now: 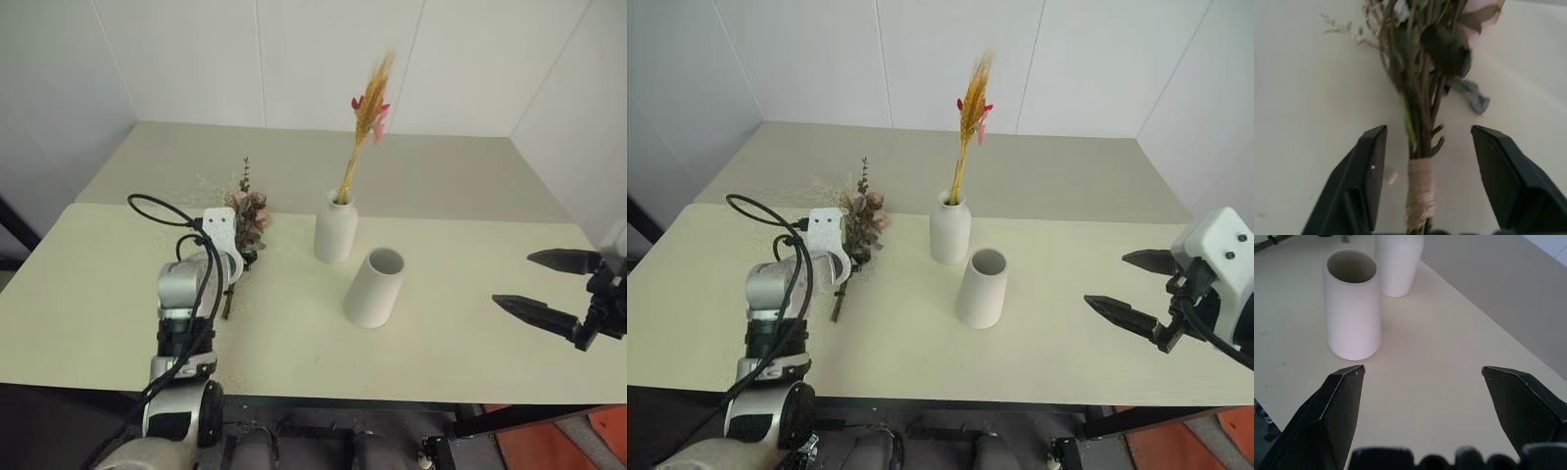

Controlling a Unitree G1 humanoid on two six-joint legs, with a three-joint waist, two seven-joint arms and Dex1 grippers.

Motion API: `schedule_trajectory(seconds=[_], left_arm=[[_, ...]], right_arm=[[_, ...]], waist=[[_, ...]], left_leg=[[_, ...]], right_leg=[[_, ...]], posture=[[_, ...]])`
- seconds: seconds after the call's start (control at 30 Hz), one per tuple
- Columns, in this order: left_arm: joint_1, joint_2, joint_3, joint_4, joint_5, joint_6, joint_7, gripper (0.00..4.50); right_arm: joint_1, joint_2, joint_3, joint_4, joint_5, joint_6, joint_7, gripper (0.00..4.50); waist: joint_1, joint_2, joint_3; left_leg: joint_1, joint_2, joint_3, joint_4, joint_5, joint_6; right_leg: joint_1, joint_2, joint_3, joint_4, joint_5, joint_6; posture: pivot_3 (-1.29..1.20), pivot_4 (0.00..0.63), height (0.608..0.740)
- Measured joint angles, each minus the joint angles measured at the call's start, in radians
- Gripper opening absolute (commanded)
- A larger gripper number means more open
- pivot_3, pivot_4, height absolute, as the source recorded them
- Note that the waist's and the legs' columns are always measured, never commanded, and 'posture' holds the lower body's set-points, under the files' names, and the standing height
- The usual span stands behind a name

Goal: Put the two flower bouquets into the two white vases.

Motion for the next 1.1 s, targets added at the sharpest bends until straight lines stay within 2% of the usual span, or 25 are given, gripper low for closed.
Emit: schedule_trajectory(seconds=[0.17,0.2,0.33,0.47,0.57,0.63,0.77,0.9,1.1], left_arm=[[-0.009,0.005,0.006,0.068,-0.007,-0.022,-0.015,0.4],[-0.014,0.006,0.019,0.075,-0.012,-0.022,-0.014,0.19],[-0.041,0.011,0.056,0.08,-0.021,-0.047,0.007,0.16],[-0.129,-0.056,0.162,0.029,-0.078,-0.272,0.057,0.16],[-0.205,-0.073,0.197,-0.065,-0.219,-0.399,-0.055,0.16],[-0.247,-0.103,0.241,-0.118,-0.375,-0.454,-0.153,0.16],[-0.292,-0.145,0.322,-0.083,-0.614,-0.489,-0.258,0.16],[-0.315,-0.165,0.311,0.02,-0.737,-0.494,-0.392,0.16],[-0.319,-0.202,0.197,0.141,-0.765,-0.513,-0.55,0.16]], right_arm=[[0.032,0.023,-0.026,-0.02,-0.001,0.017,-0.002,4.5],[0.035,0.027,-0.032,-0.025,-0.001,0.019,-0.003,4.5],[0.041,0.028,-0.036,-0.028,-0.001,0.021,-0.005,4.5],[0.044,0.027,-0.052,-0.024,-0.002,0.021,0.0,4.5],[0.058,0.024,-0.085,-0.02,-0.004,0.025,0.009,4.5],[0.079,0.024,-0.111,-0.018,-0.004,0.033,0.026,4.5],[0.125,0.026,-0.165,-0.014,-0.01,0.034,0.062,4.5],[0.208,0.043,-0.272,-0.021,-0.026,0.036,0.114,4.5],[0.312,0.114,-0.42,-0.086,-0.026,0.06,0.16,4.5]], waist=[[-0.003,0.0,0.0],[-0.003,0.0,0.0],[-0.001,0.0,0.0],[0.003,-0.001,0.0],[0.005,-0.001,0.0],[0.005,0.0,0.0],[0.002,0.0,0.0],[0.003,0.0,0.0],[0.002,0.0,0.0]], left_leg=[[0.0,0.0,0.0,0.0,0.0,0.0],[0.0,0.0,0.0,0.0,0.0,0.0],[0.0,0.0,0.0,0.0,0.0,0.0],[-0.003,0.0,0.0,0.0,0.0,0.0],[-0.004,0.0,0.0,0.0,0.0,0.0],[-0.004,0.0,0.0,0.0,0.0,0.0],[0.0,0.0,0.0,0.0,0.0,0.0],[-0.001,-0.001,-0.001,0.002,0.0,0.0],[-0.003,-0.001,-0.002,0.003,0.0,0.0]], right_leg=[[0.0,0.0,0.0,0.0,0.001,-0.001],[0.0,0.0,0.0,0.0,0.001,-0.001],[0.0,0.0,0.0,0.0,0.001,-0.001],[-0.001,0.0,-0.001,-0.001,0.002,-0.002],[-0.001,0.0,-0.001,-0.003,0.003,-0.004],[-0.001,-0.001,-0.001,-0.003,0.003,-0.004],[0.002,0.0,-0.001,-0.002,-0.001,0.002],[0.002,0.0,-0.001,-0.002,-0.001,0.003],[0.001,0.0,-0.002,-0.002,-0.001,0.003]], posture=[[0.0,0.15,0.74],[0.0,0.15,0.74],[0.0,0.15,0.74],[0.0,0.15,0.74],[0.0,0.15,0.74],[0.0,0.15,0.74],[0.0,0.15,0.74],[0.0,0.15,0.74],[0.0,0.15,0.74]])
